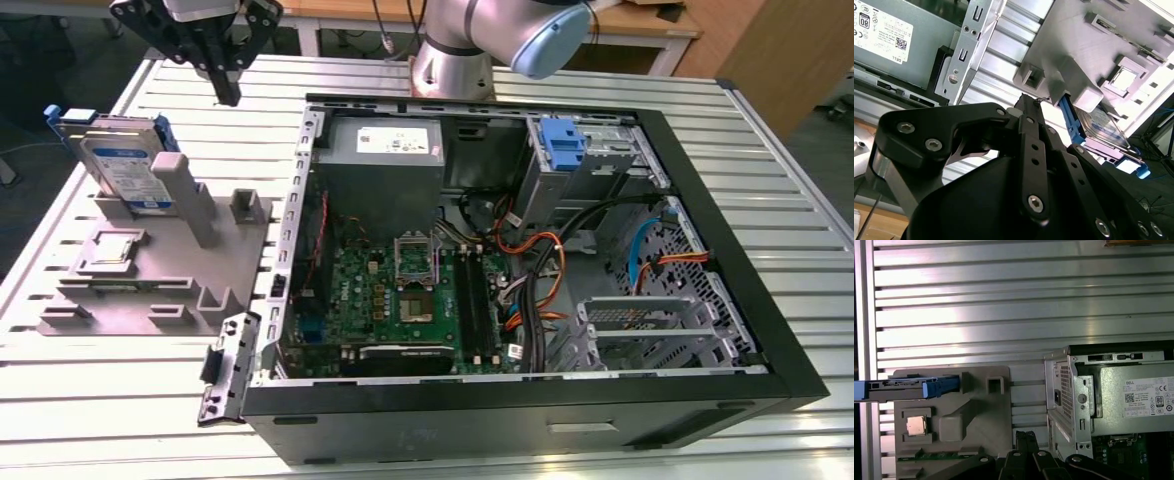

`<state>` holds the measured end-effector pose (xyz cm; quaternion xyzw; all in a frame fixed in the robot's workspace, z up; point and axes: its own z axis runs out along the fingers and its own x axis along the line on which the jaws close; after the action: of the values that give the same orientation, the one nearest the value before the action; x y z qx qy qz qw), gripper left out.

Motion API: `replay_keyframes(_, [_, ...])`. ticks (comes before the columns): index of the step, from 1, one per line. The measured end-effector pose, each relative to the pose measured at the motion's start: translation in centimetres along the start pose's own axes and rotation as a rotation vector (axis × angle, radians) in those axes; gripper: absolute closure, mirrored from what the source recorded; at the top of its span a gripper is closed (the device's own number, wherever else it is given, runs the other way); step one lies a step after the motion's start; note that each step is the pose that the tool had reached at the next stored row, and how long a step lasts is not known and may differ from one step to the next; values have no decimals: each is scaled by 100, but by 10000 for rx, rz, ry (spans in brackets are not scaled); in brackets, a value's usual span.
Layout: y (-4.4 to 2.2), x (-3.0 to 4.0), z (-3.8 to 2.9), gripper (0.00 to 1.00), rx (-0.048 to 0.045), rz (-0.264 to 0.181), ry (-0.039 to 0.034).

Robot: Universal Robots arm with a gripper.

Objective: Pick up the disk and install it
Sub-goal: 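Reach for the disk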

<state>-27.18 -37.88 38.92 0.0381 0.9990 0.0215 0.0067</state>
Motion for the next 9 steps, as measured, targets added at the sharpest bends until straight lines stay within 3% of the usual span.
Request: replay_keyframes(9, [-1, 18, -1, 90, 1, 1, 1])
